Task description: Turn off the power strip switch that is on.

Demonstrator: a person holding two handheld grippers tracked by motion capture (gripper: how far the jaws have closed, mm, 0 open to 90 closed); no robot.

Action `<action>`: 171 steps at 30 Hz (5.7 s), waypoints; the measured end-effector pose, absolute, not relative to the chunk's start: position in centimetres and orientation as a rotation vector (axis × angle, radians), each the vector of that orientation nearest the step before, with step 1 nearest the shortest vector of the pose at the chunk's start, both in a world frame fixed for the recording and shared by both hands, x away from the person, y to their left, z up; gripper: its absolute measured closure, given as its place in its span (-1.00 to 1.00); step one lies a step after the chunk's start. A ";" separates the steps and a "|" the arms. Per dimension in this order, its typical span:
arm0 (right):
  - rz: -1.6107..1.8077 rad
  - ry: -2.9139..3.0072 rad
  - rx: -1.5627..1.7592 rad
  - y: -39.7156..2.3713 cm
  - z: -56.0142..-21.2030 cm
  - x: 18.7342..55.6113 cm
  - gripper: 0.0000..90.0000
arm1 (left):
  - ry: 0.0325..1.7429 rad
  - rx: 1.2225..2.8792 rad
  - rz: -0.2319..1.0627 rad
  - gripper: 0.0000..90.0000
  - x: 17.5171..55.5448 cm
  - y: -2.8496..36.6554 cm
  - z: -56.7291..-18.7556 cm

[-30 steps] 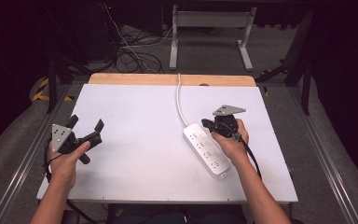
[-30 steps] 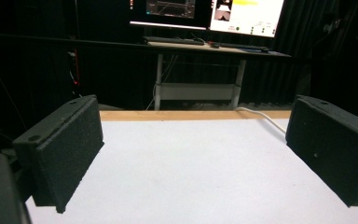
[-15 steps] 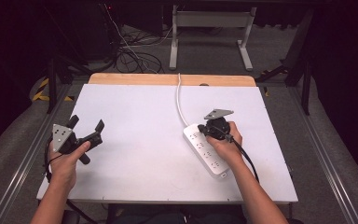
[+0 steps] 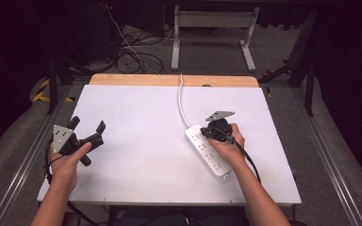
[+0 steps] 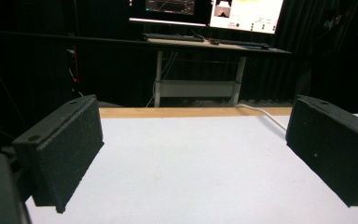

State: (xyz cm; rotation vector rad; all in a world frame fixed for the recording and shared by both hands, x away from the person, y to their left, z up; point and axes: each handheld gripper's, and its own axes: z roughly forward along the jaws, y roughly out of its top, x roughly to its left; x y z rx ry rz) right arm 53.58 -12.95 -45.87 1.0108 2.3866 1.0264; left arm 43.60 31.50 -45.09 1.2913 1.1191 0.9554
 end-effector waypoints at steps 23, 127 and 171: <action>1.012 2.363 1.067 -12.7 -45.9 53.4 1.00 | 1.128 1.288 0.952 -0.90 43.5 31.5 -45.1; 1.515 1.894 1.081 -22.5 -40.1 49.1 1.00 | 1.140 1.276 0.945 -0.86 43.6 31.7 -45.1; 1.512 1.584 1.092 -27.6 -42.6 47.5 -0.82 | 1.142 1.268 0.935 -0.86 43.7 31.8 -45.1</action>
